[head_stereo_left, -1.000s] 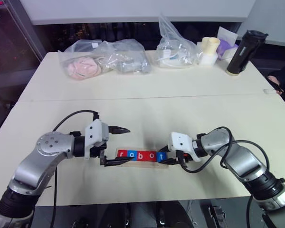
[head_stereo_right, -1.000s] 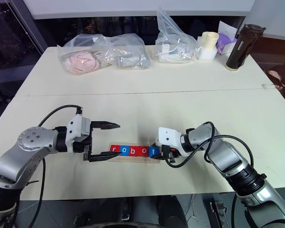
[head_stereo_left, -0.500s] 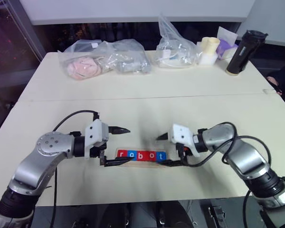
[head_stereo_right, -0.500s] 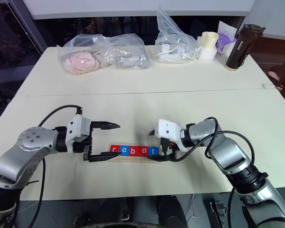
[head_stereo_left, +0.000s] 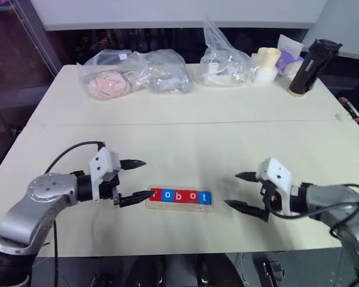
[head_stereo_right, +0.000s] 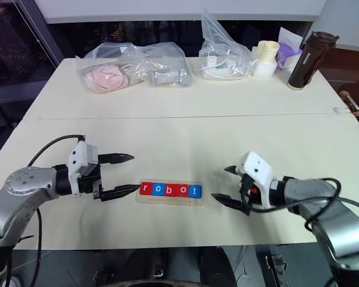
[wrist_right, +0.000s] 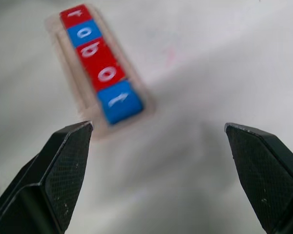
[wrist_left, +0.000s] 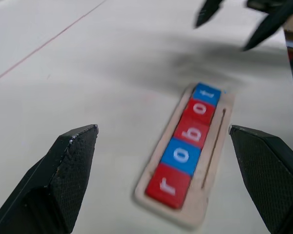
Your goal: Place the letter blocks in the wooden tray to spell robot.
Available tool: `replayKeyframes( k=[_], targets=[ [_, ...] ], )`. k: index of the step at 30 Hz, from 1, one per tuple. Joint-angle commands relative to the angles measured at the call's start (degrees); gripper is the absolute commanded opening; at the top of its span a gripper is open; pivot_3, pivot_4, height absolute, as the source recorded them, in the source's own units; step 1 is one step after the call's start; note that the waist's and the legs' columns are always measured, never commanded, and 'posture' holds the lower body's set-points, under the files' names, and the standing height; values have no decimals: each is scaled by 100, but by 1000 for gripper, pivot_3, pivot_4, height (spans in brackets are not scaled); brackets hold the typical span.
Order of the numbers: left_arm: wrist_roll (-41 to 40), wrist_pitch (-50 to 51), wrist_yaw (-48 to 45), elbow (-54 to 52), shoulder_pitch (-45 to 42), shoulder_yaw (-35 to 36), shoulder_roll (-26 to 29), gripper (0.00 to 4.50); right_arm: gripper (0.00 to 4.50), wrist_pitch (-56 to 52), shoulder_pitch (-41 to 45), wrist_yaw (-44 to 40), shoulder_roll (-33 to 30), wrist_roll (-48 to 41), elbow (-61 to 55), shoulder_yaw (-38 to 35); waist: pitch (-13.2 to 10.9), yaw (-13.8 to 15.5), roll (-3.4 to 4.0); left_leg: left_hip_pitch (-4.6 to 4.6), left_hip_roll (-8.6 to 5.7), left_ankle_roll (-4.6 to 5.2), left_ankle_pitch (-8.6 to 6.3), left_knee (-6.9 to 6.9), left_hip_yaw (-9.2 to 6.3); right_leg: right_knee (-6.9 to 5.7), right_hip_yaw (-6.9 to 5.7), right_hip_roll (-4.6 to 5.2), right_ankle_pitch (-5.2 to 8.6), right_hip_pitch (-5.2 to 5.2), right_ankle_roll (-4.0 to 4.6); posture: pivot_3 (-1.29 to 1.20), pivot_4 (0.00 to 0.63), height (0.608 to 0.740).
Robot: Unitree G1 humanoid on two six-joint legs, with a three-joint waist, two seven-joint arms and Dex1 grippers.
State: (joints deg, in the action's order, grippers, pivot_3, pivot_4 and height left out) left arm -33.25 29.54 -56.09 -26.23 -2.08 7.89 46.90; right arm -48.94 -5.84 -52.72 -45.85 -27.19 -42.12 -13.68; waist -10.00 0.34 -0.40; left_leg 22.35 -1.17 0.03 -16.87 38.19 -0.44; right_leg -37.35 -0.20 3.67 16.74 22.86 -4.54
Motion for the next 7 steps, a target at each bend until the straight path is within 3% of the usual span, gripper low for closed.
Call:
replayKeyframes(
  k=[1,7],
  targets=[
    [-211,121,11,-262,160,466,174,4500,4439,-264,-156,60,-122,-515,-464,-687,0,5,0,0,0,0,0,1,0,1,0,0,0,-1,1,0,150,740],
    [-163,41,-382,-201,357,523,516,4500,4439,-266,-426,-45,-458,-809,-514,-920,0,33,0,0,0,0,0,0,0,7,0,0,1,-3,4,0,150,740]
  ],
)
